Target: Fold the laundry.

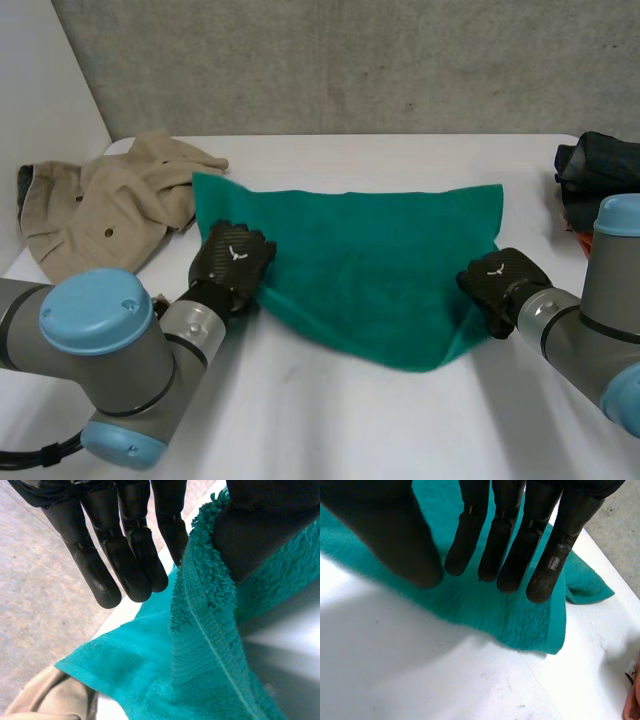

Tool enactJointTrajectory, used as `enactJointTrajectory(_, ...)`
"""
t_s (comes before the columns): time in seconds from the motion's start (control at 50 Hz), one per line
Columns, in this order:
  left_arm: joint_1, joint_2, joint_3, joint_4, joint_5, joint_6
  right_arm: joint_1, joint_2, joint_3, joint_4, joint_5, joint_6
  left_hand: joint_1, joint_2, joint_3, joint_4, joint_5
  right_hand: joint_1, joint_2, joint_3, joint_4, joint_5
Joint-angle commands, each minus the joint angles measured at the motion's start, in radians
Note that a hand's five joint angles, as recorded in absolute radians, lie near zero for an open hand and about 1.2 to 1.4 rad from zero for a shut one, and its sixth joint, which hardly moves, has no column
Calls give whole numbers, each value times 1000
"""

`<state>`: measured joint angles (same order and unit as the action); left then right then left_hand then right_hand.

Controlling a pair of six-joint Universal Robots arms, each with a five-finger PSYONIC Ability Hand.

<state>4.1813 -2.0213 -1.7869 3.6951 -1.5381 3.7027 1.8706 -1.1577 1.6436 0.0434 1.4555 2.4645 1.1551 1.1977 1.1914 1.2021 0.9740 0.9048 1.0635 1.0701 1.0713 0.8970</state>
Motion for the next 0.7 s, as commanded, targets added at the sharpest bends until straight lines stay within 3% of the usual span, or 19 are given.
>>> enactJointTrajectory(0.02,19,52,6,-84,0,-1,-31,-43,-11,-59,-6,43,241,199,205,194,248,-308,-467,-474,-475,-475)
enactJointTrajectory(0.08,23,72,14,-87,1,-1,-94,-63,-18,-54,-7,92,241,199,205,194,248,-575,-734,-740,-742,-742)
enactJointTrajectory(0.22,28,87,81,-98,6,-7,-149,-63,-53,12,-87,128,241,199,205,194,248,-620,-779,-785,-787,-787)
enactJointTrajectory(0.36,49,73,176,-190,10,-9,-237,-45,-87,52,-231,-137,241,199,205,194,248,-603,-761,-768,-769,-769)
enactJointTrajectory(0.48,56,52,188,-215,12,-9,-240,13,-113,150,-216,-335,241,199,205,194,248,-585,-744,-750,-752,-752)
enactJointTrajectory(0.56,57,16,217,-213,12,-9,-245,13,-108,197,-204,-253,241,199,205,194,248,-570,-729,-736,-737,-737)
enactJointTrajectory(0.7,82,-48,305,-234,9,-9,-254,6,-51,204,-208,80,241,199,205,194,248,-523,-682,-689,-690,-690)
